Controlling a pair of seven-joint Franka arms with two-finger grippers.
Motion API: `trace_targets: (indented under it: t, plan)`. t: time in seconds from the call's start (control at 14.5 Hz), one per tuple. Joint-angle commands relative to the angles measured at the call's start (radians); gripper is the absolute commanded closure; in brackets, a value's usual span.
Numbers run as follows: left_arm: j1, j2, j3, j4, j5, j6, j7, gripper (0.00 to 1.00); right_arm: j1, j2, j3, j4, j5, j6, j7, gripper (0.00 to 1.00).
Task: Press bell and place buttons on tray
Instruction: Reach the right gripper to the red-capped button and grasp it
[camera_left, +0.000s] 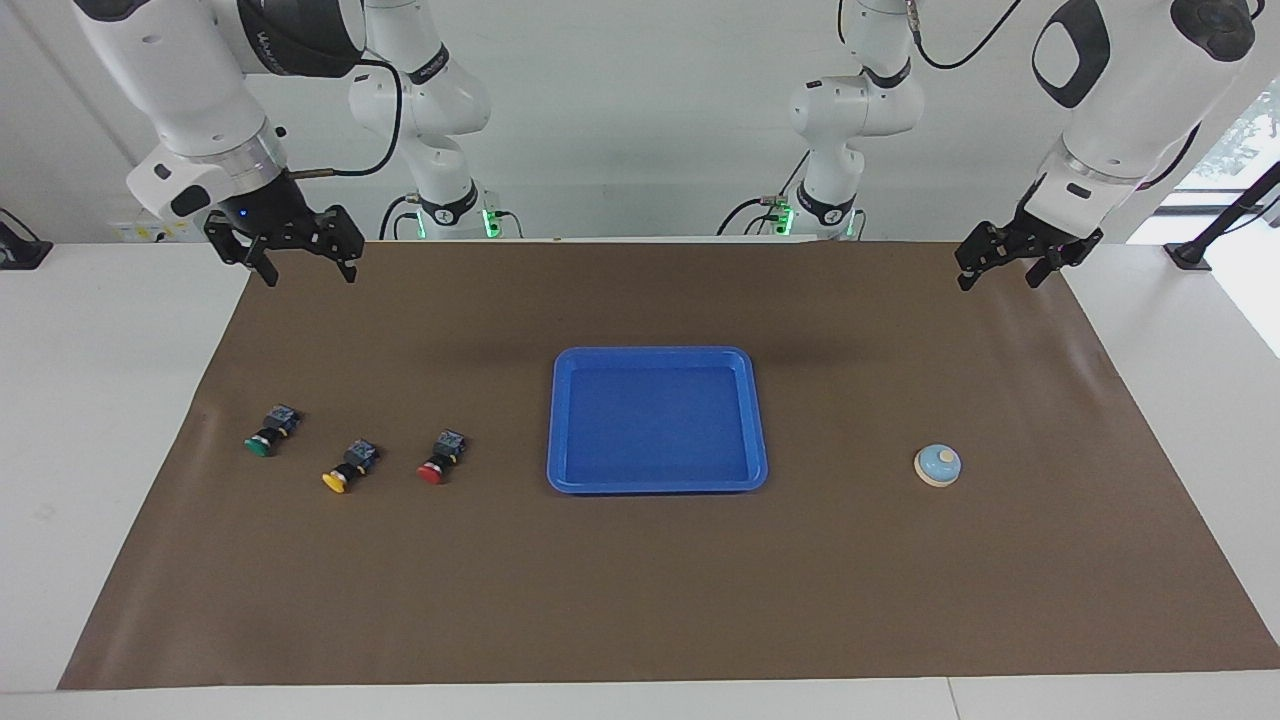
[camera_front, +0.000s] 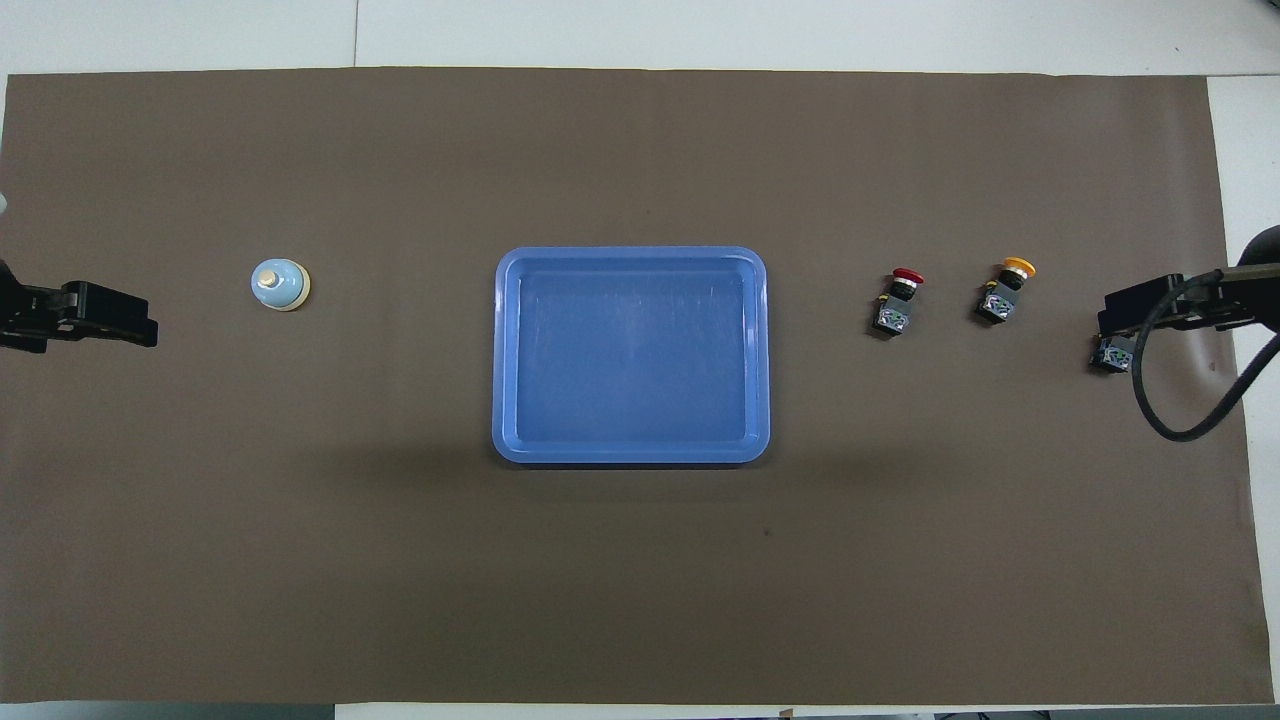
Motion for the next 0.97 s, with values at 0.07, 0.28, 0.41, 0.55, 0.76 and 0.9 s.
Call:
trace_targets:
  t: [0.07, 0.28, 0.41, 0.55, 0.76, 0.9]
  plan:
    - [0.000, 0.001, 0.008, 0.011, 0.012, -0.019, -0.005, 0.00, -0.002, -0.034, 0.018, -0.069, -0.002, 0.063, 0.062, 0.00]
    - [-0.001, 0.001, 0.008, 0.011, 0.012, -0.019, -0.005, 0.00, 0.036, -0.045, 0.023, -0.150, 0.000, 0.151, 0.142, 0.00]
    - [-0.001, 0.001, 0.008, 0.011, 0.012, -0.019, -0.005, 0.00, 0.062, -0.024, 0.023, -0.178, 0.000, 0.201, 0.234, 0.00]
    - [-0.001, 0.001, 0.008, 0.011, 0.012, -0.019, -0.005, 0.00, 0.087, 0.022, 0.023, -0.195, 0.000, 0.258, 0.311, 0.00]
    - [-0.001, 0.001, 0.006, 0.011, 0.012, -0.019, -0.005, 0.00, 0.115, 0.091, 0.023, -0.239, 0.000, 0.391, 0.394, 0.00]
    - [-0.001, 0.001, 0.008, 0.011, 0.012, -0.019, -0.005, 0.00, 0.128, 0.144, 0.023, -0.282, 0.000, 0.512, 0.455, 0.00]
